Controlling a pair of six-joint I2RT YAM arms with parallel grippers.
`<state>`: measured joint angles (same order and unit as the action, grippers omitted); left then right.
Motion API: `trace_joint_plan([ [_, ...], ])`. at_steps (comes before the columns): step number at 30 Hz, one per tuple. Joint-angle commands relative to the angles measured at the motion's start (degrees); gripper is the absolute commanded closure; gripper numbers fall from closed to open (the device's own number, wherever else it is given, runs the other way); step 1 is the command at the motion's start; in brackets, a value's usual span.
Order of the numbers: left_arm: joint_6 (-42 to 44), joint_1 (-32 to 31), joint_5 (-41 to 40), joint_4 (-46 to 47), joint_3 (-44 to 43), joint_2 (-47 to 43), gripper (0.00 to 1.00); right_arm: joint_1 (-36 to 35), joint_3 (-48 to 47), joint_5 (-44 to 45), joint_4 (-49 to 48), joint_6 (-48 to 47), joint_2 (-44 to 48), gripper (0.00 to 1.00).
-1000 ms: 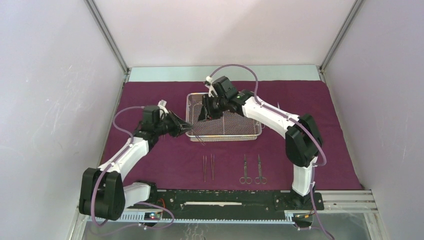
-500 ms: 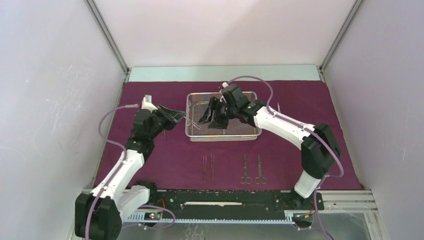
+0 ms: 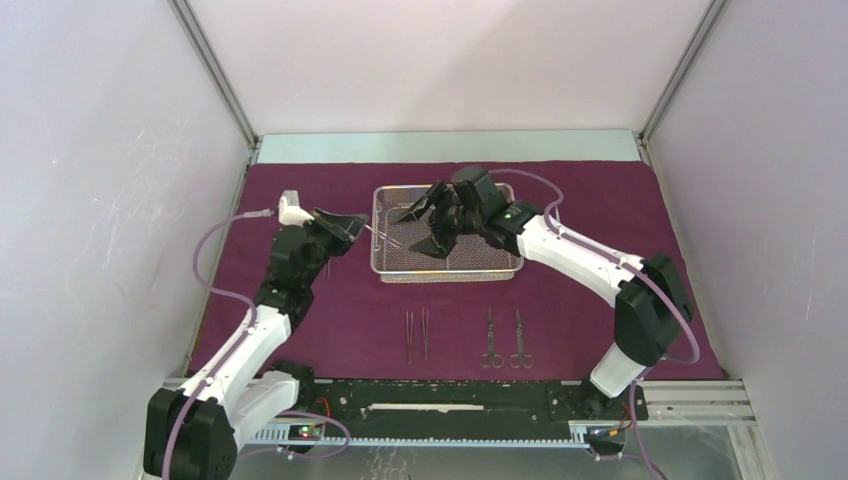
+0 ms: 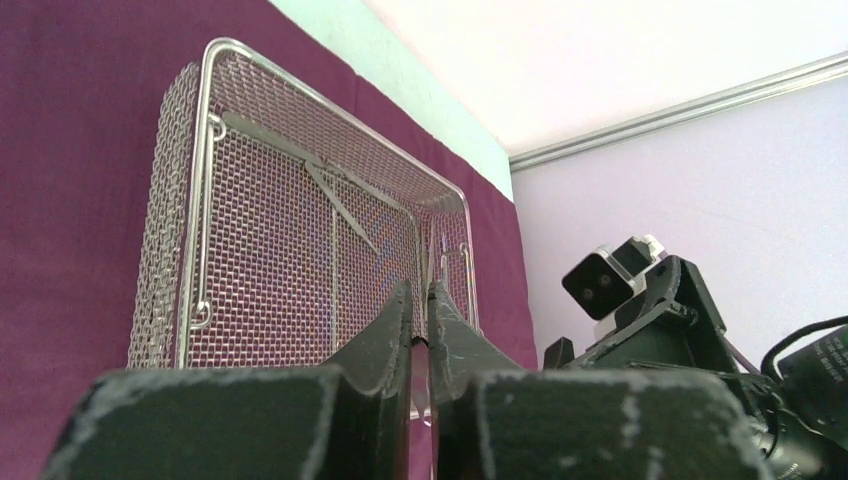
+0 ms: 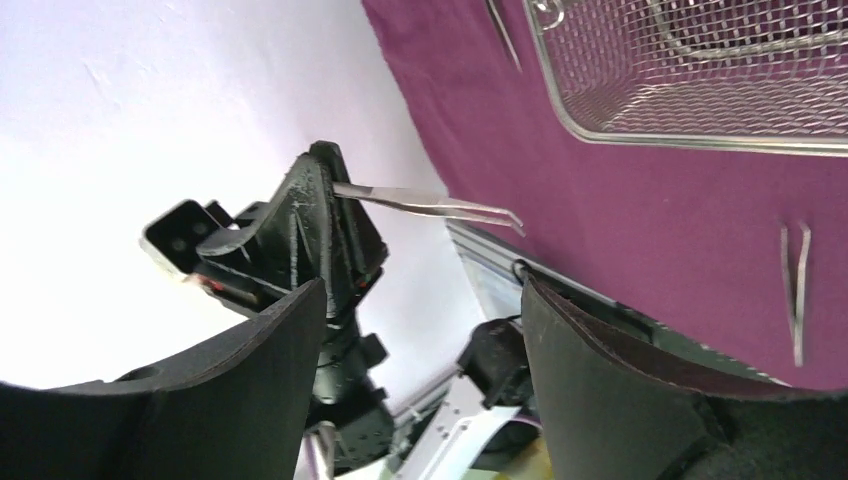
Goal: Open and lay out the surgical kit
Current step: Place the medical item in the surgical kit.
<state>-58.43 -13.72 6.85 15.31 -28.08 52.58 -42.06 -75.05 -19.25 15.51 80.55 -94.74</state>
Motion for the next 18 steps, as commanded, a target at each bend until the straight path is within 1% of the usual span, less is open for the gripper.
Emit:
trace_joint_plan([
  [1,3.53,-2.53,-8.03,6.97,0.92,-1.55,1.00,0.87,-0.26,0.89,0.00,11.31,2.85,0.20],
  [6,5.19,-5.35,-13.16,11.49,0.32,-0.33,1.00,2.07,-0.22,-0.45,-2.75,17.91,2.65,0.21],
  [12,9.84,-10.28,-20.01,15.12,-2.22,2.10,1.00,4.18,-0.32,-2.75,-6.68,23.89,1.82,0.21],
  [18,14.72,-14.25,-25.75,18.06,-4.63,4.58,1.00,4.70,-3.07,-3.84,-6.85,26.25,0.58,0.21],
])
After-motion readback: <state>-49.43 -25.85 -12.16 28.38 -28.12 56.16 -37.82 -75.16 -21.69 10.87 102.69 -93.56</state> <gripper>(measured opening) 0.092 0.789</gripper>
